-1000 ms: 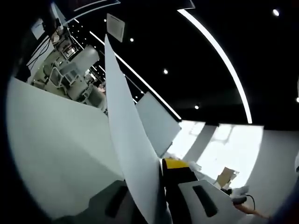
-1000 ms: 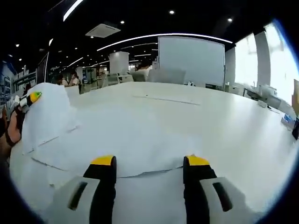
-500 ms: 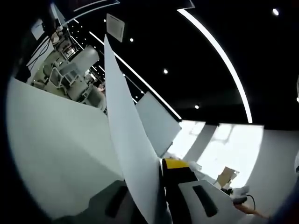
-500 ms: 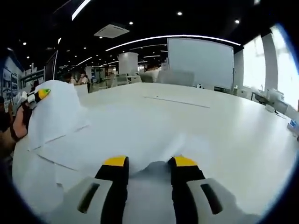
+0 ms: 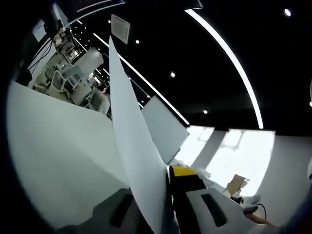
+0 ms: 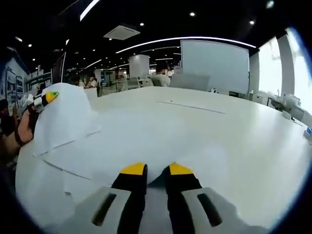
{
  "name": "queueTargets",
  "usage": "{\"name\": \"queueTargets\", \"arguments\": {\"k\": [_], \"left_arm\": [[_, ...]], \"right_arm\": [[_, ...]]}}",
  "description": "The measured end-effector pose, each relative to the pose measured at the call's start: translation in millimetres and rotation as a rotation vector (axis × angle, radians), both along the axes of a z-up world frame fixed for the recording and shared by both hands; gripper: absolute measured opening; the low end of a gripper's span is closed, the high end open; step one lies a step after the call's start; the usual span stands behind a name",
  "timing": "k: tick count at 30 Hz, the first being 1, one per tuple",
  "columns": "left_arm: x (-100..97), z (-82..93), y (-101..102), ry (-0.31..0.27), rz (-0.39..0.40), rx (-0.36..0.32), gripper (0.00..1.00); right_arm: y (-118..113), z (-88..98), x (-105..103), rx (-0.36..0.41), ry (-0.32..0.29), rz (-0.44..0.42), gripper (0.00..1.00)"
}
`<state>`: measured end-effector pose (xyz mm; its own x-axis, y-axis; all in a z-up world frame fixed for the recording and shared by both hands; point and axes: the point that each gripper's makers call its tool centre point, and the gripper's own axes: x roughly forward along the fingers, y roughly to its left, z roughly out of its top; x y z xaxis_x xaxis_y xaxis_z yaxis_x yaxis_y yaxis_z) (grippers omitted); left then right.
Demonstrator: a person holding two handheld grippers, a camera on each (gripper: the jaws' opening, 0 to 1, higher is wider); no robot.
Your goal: Organize the stack of printing papers by aligning and flattening the scattered papers on the table
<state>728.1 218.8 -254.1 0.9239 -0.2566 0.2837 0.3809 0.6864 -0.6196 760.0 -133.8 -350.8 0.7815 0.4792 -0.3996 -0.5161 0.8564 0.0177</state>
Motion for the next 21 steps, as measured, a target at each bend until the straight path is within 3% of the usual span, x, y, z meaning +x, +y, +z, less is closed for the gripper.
{"name": "queueTargets", "arguments": {"k": [9, 15, 21], "left_arm": [[0.0, -0.1, 0.0, 0.0, 0.001, 0.0, 0.08], [0.0, 0.0, -0.2, 0.0, 0.001, 0.001, 0.08], [0.2, -0.1, 0.1, 0.0, 0.002, 0.002, 0.08]], "right_arm": [[-0.7, 0.4, -0.3, 0.005, 0.0, -0.018, 0.0], [-2.9, 2.0, -1.5, -0.002, -0.009, -0.042, 0.0], [-8.8, 8.7, 2.1, 0.067, -0.009, -0.067, 0.0]]}}
